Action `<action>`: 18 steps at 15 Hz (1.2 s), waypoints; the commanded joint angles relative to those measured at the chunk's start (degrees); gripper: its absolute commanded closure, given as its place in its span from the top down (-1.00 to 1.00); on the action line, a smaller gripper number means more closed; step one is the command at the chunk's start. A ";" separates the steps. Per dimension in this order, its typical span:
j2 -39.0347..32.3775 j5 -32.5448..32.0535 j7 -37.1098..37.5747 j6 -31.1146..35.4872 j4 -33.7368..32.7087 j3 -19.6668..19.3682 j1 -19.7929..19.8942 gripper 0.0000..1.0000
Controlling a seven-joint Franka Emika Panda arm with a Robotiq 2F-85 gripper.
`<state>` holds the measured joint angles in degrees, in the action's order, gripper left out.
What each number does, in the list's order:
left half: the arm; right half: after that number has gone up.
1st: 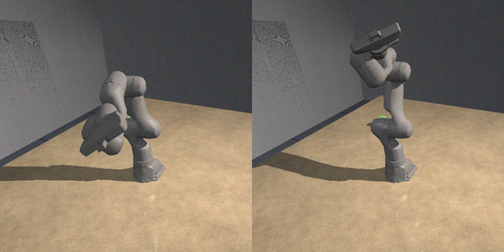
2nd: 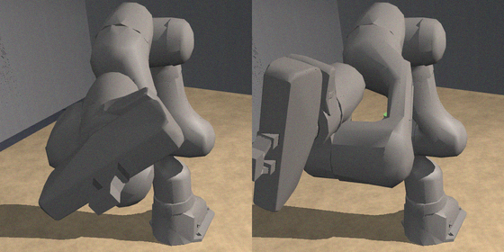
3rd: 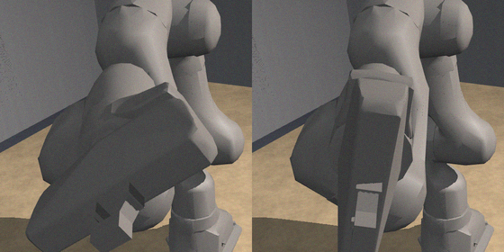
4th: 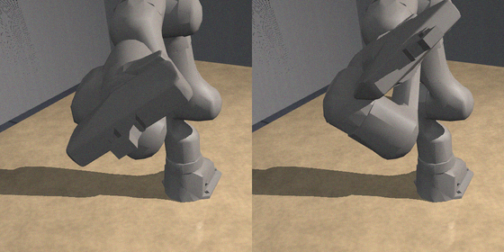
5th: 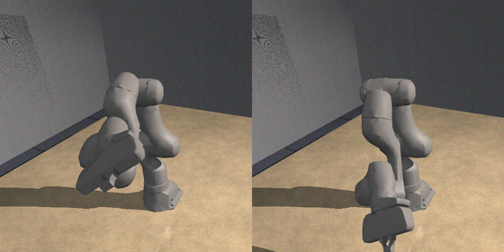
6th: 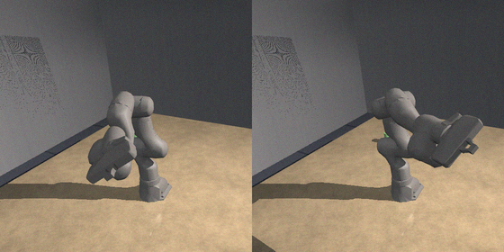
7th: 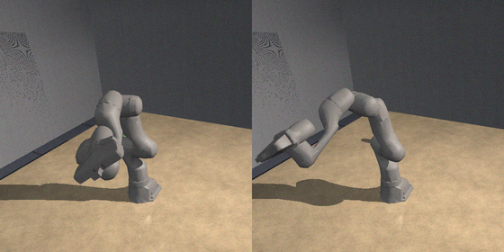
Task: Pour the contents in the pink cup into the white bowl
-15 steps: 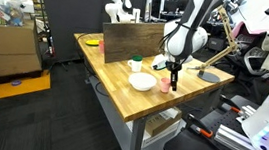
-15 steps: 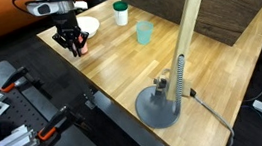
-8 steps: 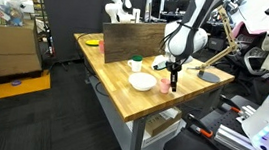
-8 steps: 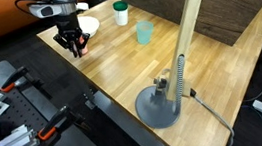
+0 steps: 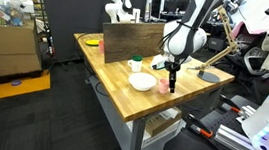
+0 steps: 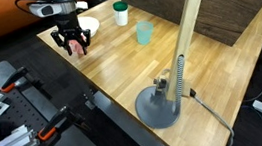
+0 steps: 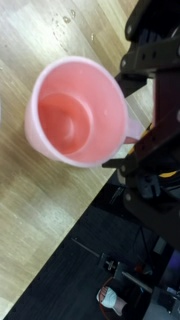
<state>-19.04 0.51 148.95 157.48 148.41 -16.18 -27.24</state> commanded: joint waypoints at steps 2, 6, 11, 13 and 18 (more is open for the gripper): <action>0.00 0.00 0.00 0.01 0.00 0.01 0.00 0.29; 0.00 0.00 0.00 0.01 0.00 0.01 0.00 0.79; 2.67 -0.41 0.03 1.22 3.06 -0.70 -2.01 1.00; 4.23 -0.56 0.03 2.62 5.22 -0.24 -2.38 1.00; 5.57 -0.10 -0.03 4.87 8.09 0.04 -3.35 1.00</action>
<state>-13.40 0.41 148.92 162.41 156.58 -16.14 -30.60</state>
